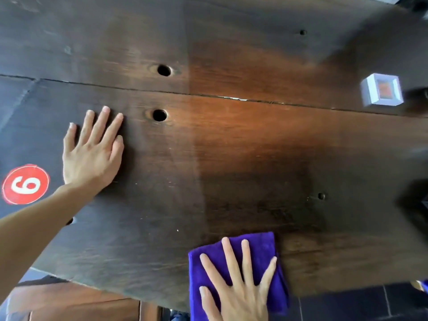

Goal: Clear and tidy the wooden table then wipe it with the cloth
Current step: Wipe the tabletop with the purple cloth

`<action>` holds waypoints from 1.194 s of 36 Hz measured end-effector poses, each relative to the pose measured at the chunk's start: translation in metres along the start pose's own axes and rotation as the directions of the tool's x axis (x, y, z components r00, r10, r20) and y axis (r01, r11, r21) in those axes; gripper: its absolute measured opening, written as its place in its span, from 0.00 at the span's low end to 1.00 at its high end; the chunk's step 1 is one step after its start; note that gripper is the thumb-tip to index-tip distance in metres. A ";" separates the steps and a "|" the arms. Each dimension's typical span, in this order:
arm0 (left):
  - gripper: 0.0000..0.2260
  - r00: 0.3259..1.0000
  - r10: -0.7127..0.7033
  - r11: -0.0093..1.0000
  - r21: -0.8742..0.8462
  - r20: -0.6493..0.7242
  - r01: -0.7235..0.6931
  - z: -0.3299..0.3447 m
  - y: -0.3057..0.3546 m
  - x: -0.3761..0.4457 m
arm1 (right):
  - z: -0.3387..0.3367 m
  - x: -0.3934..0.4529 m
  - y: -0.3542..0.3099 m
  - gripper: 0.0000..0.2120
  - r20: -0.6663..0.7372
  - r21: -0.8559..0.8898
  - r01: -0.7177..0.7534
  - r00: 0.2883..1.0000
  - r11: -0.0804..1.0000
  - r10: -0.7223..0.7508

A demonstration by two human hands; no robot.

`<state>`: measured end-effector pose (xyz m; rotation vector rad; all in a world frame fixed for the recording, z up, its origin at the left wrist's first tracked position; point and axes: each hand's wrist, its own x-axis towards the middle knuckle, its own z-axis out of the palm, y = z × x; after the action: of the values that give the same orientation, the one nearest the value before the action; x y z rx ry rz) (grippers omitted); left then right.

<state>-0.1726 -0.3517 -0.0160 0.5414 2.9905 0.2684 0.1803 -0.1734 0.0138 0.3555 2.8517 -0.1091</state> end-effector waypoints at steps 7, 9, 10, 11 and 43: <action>0.23 0.995 -0.042 0.994 -0.100 -0.086 0.033 -0.009 -0.010 0.003 | -0.028 0.085 -0.043 0.29 -0.029 0.188 0.067 0.998 0.980 -0.062; 0.23 0.992 -0.075 0.996 -0.050 -0.101 0.071 -0.014 -0.019 0.004 | -0.034 0.129 -0.052 0.27 -0.068 0.195 0.077 0.996 0.978 -0.065; 0.23 0.990 -0.107 0.994 -0.046 -0.088 0.104 -0.014 -0.029 0.006 | -0.036 0.151 -0.056 0.27 -0.090 0.193 0.087 0.993 0.977 -0.071; 0.23 0.989 -0.134 0.990 -0.044 -0.067 0.131 -0.015 -0.040 0.007 | -0.039 0.173 -0.058 0.27 -0.110 0.186 0.097 0.991 0.978 -0.077; 0.23 0.979 -0.105 0.992 0.051 -0.175 0.116 -0.022 -0.065 0.010 | -0.184 0.703 -0.065 0.28 -0.168 0.078 -0.052 0.984 0.996 0.065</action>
<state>-0.2069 -0.4117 -0.0073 0.3730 3.1923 0.2266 -0.5393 -0.0548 0.0041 0.4860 3.0082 -0.1809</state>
